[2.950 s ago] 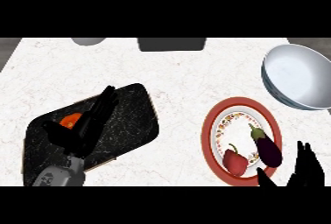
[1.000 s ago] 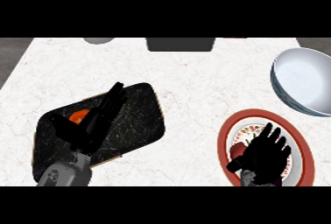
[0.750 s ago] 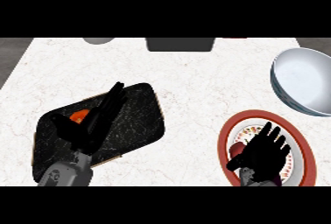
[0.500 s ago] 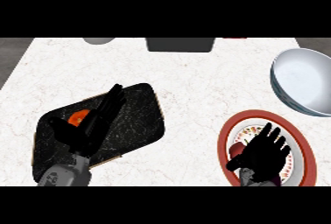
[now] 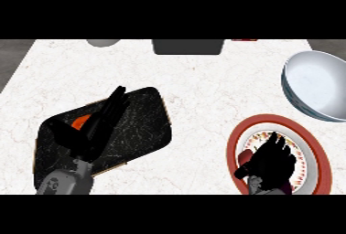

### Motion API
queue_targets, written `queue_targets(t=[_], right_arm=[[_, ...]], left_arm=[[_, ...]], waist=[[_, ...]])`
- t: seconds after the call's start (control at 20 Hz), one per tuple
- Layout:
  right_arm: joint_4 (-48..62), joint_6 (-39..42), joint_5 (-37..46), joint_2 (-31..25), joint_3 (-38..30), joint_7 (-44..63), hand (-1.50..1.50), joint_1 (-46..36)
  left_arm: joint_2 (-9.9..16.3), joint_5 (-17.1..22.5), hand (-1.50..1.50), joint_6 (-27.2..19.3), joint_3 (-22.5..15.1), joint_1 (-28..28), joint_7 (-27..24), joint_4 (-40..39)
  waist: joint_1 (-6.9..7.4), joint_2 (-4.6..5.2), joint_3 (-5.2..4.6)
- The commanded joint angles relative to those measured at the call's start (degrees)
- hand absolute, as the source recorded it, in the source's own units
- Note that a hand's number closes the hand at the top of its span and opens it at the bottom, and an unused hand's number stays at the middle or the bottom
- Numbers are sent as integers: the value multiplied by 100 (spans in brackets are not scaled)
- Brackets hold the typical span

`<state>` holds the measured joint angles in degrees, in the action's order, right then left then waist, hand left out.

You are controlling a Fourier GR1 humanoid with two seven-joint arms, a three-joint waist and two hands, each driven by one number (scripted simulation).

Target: Pick the bell pepper from the plate and place it in the bowl

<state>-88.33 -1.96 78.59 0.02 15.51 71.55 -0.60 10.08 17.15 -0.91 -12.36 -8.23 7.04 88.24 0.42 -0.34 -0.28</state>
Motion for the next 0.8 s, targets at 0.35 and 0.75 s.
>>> queue_targets(t=[0.35,0.75], right_arm=[[610,-191,291,-4,284,1202,150,-504],[1291,-339,540,-5,392,1249,150,-896]], left_arm=[[-109,-156,0,-42,-32,85,78,146],[-142,-177,0,-12,33,-86,164,129]], waist=[[-4,33,28],[40,51,31]])
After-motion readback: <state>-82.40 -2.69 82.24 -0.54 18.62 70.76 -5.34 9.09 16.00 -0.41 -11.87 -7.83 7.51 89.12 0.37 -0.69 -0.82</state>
